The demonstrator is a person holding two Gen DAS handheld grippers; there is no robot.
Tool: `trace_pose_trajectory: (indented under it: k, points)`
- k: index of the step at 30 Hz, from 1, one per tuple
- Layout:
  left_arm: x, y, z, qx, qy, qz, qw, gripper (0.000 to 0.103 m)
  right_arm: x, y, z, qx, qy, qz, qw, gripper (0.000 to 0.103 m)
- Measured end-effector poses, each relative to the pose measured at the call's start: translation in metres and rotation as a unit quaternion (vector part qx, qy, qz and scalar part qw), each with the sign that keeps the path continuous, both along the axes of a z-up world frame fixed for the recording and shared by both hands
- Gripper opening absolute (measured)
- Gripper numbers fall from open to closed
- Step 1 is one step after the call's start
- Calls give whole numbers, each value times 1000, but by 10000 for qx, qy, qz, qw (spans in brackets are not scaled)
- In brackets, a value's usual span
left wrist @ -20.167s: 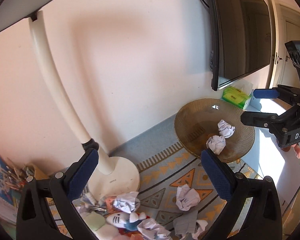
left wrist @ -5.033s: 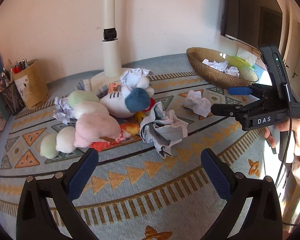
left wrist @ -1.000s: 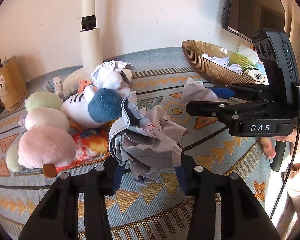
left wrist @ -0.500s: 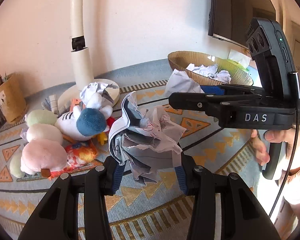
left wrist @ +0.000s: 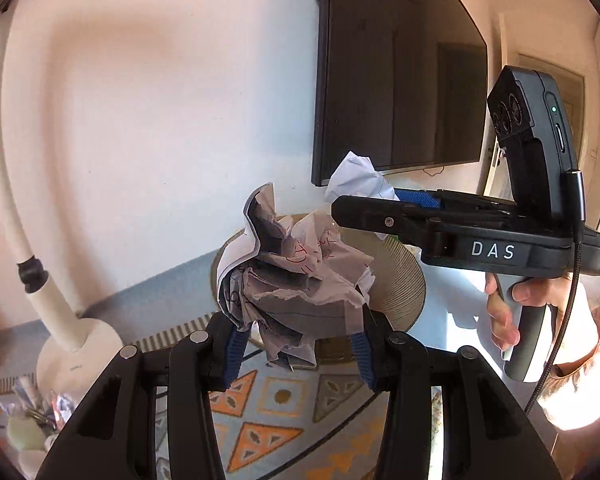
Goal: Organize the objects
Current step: 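Carry both held papers over the brown glass bowl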
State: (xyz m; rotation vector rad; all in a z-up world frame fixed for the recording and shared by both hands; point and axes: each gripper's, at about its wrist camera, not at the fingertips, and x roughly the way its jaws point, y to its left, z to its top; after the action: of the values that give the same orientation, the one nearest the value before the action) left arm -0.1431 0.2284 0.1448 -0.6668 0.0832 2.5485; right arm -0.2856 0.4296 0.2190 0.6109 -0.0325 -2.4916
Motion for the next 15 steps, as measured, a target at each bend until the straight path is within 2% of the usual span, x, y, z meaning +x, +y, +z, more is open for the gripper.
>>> trace_pose_trajectory:
  k: [5, 15]
  points:
    - [-28, 32, -6, 29, -181, -282, 9994, 42, -29, 34, -5, -90, -259, -485, 9984, 59]
    - [-53, 60, -29, -13, -573, -559, 9968, 43, -68, 42, -26, 18, -644, -868, 9941, 59]
